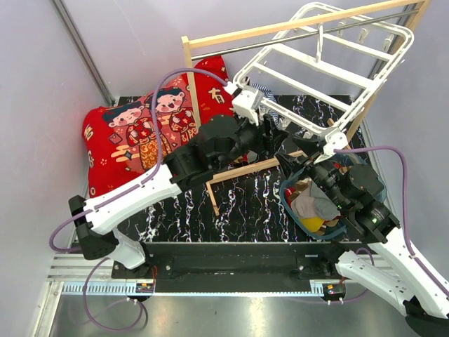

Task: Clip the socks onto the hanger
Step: Open the clamp at the hanger.

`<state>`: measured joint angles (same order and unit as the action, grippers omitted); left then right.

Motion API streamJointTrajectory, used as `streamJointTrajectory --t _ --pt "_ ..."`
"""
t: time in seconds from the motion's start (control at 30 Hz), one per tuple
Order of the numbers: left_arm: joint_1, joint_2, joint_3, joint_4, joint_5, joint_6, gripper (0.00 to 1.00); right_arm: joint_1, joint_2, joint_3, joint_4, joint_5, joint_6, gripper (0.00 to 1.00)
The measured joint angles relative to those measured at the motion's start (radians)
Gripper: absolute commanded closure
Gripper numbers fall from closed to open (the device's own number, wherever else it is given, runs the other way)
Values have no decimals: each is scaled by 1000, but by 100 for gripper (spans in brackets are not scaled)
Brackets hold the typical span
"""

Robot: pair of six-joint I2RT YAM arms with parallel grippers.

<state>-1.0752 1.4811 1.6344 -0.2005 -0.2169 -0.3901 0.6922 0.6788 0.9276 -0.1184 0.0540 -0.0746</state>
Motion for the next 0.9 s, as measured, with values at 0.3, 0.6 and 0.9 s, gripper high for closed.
streamJointTrajectory --t 0.3,0.6,0.9 --pt "0 66 24 -3 -78 0 39 0 7 0 1 -21 -5 28" --pt "0 93 43 39 -121 3 42 0 4 0 2 -22 -8 28" --pt "1 120 69 84 -167 22 48 0 -16 0 2 -39 -7 28"
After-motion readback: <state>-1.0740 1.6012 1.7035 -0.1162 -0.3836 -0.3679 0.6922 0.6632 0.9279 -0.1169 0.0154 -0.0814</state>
